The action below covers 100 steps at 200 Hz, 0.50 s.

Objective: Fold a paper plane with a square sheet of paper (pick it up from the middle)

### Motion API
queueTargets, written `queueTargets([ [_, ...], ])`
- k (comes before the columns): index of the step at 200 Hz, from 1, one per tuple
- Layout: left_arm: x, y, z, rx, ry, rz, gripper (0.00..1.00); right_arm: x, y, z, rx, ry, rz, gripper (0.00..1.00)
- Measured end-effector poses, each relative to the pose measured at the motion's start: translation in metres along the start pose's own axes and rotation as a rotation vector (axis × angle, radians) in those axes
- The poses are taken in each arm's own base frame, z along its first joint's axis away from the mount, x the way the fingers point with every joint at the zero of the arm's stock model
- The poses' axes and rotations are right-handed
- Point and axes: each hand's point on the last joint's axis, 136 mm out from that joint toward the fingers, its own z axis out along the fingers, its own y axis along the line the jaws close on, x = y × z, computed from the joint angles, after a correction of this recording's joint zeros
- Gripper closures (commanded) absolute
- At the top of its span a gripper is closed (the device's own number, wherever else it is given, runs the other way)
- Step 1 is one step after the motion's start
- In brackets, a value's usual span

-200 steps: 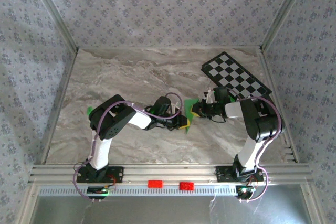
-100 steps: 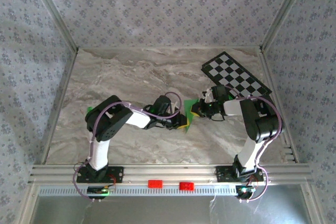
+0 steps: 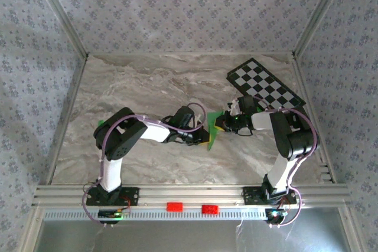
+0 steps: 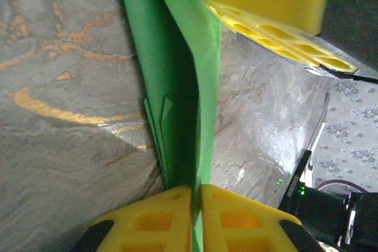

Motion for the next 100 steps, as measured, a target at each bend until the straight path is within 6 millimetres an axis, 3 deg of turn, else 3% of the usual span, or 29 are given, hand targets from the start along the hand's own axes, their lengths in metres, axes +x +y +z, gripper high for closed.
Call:
queueTargets([
  [44, 0.006, 0.0, -0.013, -0.048, -0.016, -0.001, 0.73, 0.0, -0.001, 0.0, 0.009, 0.001, 0.003, 0.91],
  [77, -0.003, -0.018, -0.034, -0.067, -0.077, 0.032, 0.89, 0.0, -0.001, 0.0, 0.012, 0.002, 0.003, 0.91],
  [100, -0.016, -0.04, -0.036, -0.039, -0.096, 0.073, 0.96, 0.0, -0.001, 0.0, 0.013, 0.002, 0.003, 0.92],
])
